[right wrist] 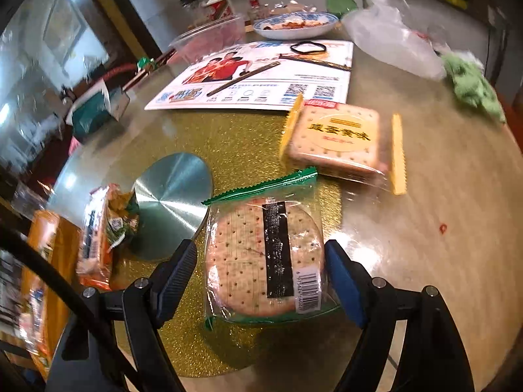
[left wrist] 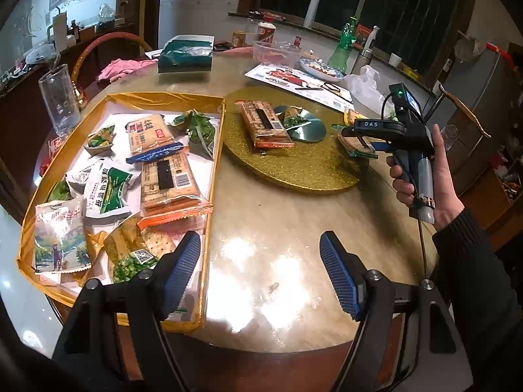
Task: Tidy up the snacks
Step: 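Grasp the round cracker pack with green trim using the right tool, then grasp the rectangular cracker pack with the left tool while the right holds the round pack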
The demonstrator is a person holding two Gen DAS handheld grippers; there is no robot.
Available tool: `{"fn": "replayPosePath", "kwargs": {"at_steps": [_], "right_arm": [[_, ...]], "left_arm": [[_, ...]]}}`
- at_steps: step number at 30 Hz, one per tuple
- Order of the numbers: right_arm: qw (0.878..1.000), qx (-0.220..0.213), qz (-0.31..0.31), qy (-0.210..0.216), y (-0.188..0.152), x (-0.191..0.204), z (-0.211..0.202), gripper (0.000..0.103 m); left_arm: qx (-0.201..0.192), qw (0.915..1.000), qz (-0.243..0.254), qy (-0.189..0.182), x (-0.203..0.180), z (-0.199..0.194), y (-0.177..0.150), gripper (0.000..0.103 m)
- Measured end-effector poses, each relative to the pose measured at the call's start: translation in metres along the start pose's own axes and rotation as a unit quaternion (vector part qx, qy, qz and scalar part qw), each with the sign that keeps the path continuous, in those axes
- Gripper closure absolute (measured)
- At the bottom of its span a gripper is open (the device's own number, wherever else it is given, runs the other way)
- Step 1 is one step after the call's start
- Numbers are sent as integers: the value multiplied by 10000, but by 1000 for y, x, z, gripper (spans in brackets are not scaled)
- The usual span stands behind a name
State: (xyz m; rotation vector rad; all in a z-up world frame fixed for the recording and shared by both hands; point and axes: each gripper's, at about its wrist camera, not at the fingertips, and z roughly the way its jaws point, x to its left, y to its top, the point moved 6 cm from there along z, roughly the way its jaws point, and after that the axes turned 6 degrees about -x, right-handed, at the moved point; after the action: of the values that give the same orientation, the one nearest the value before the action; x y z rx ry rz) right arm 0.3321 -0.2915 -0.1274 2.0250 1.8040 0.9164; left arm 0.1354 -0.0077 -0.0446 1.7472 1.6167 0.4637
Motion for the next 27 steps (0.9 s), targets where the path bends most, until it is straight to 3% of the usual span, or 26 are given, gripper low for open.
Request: {"fn": "replayPosePath", "kwargs": {"at_steps": [3,12,20,27], "right_arm": [[9991,11,-224,-371,-7,4,0,28],[9980,116,-249,-565,-57,6,-36,29],[9948,-406,-109,-929,-128,8,-90,28],[9904,-606,-373,-1182,-131,21,-86,25]], "left_arm": [[19,10000,-11,-21,0,2,-1,27],[153,9998,-3,-132,-5,11,-2,27],[412,9989,128,-178,-17,32,7,27],[628,9975,298,-125,-27,66,40,27]]}}
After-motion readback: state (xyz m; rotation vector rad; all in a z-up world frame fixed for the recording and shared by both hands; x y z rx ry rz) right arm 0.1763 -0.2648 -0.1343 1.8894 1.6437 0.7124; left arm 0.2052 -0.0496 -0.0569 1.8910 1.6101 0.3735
